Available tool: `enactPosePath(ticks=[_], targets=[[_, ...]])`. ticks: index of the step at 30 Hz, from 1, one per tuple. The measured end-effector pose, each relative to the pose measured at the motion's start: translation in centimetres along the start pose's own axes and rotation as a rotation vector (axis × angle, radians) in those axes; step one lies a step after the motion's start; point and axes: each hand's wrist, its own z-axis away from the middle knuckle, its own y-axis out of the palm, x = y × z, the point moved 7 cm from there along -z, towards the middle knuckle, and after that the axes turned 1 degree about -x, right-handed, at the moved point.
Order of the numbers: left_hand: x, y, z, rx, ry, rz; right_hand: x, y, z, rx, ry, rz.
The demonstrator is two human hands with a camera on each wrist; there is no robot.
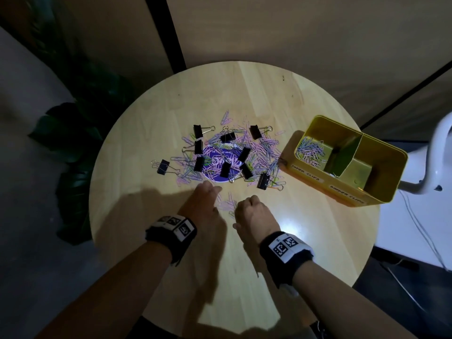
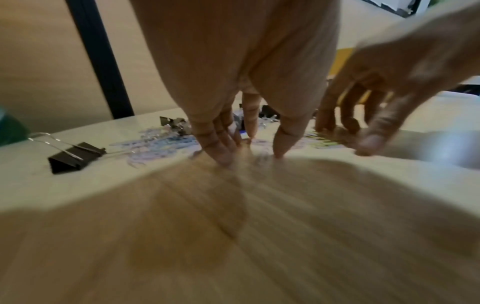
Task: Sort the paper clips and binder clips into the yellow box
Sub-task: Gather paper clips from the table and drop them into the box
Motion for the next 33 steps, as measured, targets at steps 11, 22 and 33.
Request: enactPosePath(ticks=[11, 22, 33], targets=[[-1.3, -0.3, 1.8, -0.104, 0.115, -0.048, -1.1, -1.6, 0.0, -0.047, 0.026, -0.074], [-3.9, 1.5, 0.4, 0.024, 0.221, -0.2, 1.5, -0.4, -1.4, -0.022, -0.139, 0.108], [-3.8, 3.6, -0.1, 0.125, 0.25, -0.383, 2.5, -1.2, -2.2, 0.033, -0.28, 0.248]])
